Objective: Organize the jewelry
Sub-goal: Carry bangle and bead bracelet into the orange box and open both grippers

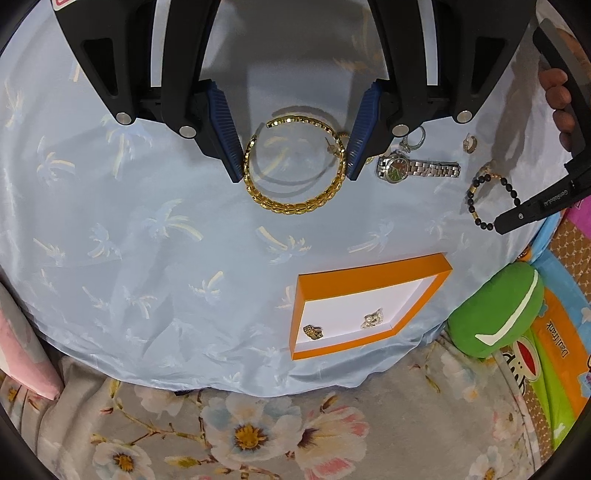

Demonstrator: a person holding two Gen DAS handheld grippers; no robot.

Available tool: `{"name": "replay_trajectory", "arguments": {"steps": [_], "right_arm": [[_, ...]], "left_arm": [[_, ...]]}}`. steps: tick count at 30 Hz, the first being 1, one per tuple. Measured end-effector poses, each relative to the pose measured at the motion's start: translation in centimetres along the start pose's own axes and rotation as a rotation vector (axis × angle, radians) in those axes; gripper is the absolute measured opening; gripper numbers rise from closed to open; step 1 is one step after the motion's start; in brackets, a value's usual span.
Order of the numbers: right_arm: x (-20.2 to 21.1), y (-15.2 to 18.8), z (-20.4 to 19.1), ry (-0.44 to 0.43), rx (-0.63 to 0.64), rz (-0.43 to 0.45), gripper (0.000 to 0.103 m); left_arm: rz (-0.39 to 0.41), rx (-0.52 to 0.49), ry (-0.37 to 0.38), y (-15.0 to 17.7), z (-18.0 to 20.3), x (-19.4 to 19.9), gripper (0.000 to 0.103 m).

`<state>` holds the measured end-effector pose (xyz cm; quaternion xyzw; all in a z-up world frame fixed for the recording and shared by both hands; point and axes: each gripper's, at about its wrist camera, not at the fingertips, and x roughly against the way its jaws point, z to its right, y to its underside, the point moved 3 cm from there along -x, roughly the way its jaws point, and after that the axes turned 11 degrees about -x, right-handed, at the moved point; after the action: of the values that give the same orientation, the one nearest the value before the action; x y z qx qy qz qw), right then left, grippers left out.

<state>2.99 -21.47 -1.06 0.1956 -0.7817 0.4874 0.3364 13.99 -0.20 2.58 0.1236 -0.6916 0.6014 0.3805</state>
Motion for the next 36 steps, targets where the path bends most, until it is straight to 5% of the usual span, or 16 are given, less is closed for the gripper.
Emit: {"name": "replay_trajectory", "arguments": {"steps": [9, 17, 25, 36], "right_arm": [[0.1, -4.6, -2.8, -0.058, 0.058, 0.054, 0.055], [-4.4, -11.0, -5.7, -0.108, 0.074, 0.060, 0.055], [-11.4, -14.2, -7.2, -0.113, 0.084, 0.000, 0.055], [-16.1, -14.4, -7.6, -0.086, 0.119, -0.057, 0.056]], "left_arm": [[0.097, -0.061, 0.031, -5.3, 1.5, 2.0, 0.007], [0.156, -0.086, 0.020, -11.1, 2.6, -1.5, 0.007], [0.101, -0.056, 0.062, -13.8, 2.5, -8.8, 0.007], [0.025, -0.035, 0.060, -13.2, 1.6, -15.6, 0.007]]}}
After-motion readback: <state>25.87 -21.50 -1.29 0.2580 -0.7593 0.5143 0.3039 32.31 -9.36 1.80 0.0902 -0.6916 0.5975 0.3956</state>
